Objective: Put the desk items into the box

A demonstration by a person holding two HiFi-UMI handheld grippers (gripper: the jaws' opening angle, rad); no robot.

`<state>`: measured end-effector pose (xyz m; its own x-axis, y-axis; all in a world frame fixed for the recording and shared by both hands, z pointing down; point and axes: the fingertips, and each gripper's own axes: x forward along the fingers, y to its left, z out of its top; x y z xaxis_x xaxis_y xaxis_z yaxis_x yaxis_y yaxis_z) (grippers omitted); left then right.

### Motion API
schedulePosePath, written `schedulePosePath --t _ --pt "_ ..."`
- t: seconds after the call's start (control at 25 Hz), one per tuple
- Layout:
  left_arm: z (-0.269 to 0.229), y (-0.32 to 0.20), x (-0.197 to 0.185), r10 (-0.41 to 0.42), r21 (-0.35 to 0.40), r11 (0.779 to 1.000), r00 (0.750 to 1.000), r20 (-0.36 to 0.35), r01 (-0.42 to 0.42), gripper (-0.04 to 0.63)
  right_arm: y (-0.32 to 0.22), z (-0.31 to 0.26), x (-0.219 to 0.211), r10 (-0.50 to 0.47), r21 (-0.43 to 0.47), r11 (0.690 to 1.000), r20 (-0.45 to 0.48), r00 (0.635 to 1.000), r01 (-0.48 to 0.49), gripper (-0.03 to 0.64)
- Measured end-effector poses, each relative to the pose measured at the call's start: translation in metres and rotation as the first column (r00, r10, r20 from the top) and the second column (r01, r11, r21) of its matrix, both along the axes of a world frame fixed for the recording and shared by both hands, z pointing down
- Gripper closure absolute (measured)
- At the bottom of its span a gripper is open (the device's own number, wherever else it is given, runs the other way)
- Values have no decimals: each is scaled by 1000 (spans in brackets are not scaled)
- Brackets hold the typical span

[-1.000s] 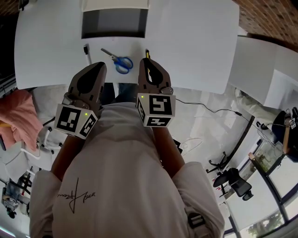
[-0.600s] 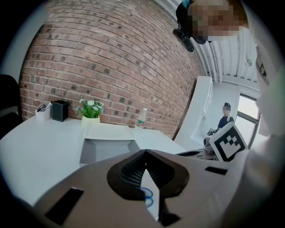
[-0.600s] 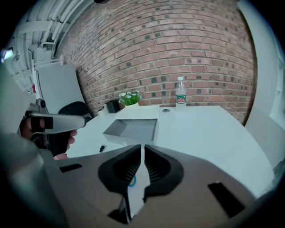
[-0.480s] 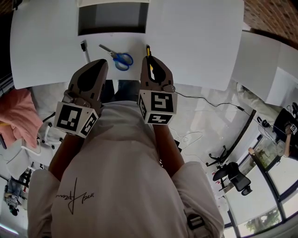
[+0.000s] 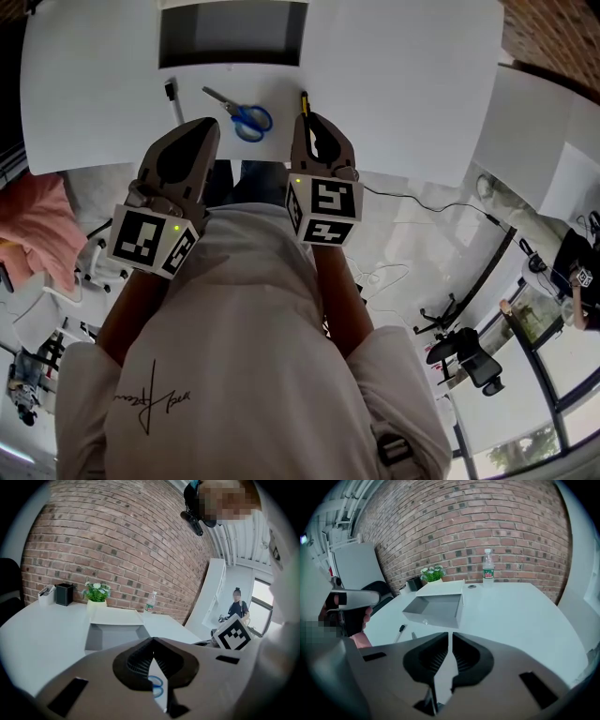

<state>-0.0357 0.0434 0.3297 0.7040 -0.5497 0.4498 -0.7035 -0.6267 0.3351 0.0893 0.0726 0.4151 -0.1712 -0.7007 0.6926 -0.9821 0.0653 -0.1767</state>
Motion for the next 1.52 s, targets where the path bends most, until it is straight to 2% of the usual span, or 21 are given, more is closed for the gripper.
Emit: schedulePosePath --t 0.4,0.56,1.04,1.52 --pt "6 -1 -1 -3 -22 1000 1000 4 3 591 1 16 2 -4 -46 999 -4 1000 4 581" --pt "8 -3 -2 -9 -28 1000 1000 8 9 591 2 25 -2 -20 -78 997 19 1000 22 522" --pt "10 -4 -9 -8 -39 999 1000 12 8 591 10 68 10 -28 -198 980 -70 997 14 517" --pt "15 -5 -19 -37 -69 997 999 18 38 591 15 90 6 -85 -276 960 -92 992 56 497"
